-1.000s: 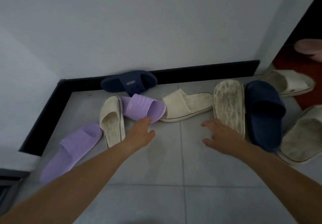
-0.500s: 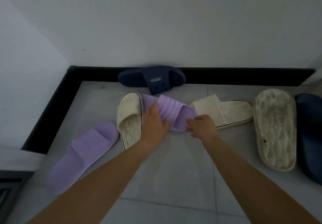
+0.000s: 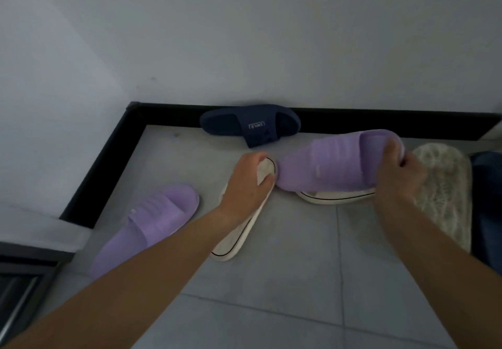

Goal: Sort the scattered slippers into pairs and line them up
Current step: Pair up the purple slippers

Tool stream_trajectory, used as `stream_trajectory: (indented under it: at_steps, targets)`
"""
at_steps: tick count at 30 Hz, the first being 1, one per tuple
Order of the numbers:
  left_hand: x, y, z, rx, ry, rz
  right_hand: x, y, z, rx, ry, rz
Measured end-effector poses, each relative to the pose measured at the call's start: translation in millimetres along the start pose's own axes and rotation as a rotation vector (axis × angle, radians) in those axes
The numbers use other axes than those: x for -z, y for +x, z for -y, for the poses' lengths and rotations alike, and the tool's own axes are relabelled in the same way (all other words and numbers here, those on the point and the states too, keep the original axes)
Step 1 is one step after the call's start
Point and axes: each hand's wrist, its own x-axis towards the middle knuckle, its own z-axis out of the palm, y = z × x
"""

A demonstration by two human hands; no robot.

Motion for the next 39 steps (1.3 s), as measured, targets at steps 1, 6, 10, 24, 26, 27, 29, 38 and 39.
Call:
stream_trajectory:
  at_steps: [1,6,10,24,26,27,29,38,39]
  targets:
    - [1.9,-1.8,2.5,0.014,0.017,-0.005,9.3,5.3,-0.7,0.023,-0.039,-0.042]
    - [11.2,-6.0,22.7,0.123,0.143,0.010,46.9,32.7,1.2,0.086,-0.076,-0.109]
    - [25.8,-4.8,42.5,0.174,0.275,-0.024,61.9,54.5,20.4,0.036,0.152,-0.155]
    - [108.6,-56.0,133.4,0.395,0.938,0.238,6.7,-35.9,1.5,0.091,-0.074,0.494]
    - [117.4,-60.5,139.9,0.423,0.916,0.300,-4.6,-48.3,0.7,0.112,-0.086,0.594]
    - [121.7,-61.5,142.3,0.447,0.901,0.334,-9.3,-53.0,-1.0,0.129,-0.114,0.635]
    - [131.3,-60.6,145.5,0.515,0.857,0.385,-15.9,-61.7,-2.5,0.148,-0.159,0.717]
    - [141.8,-9.6,86.1,0.466,0.554,0.172,0.1,-57.6,-9.7,0.129,-0.239,0.858]
    - [137.5,2.0,66.9,0.414,0.554,0.162,3.6,-53.9,-11.6,0.134,-0.247,0.856]
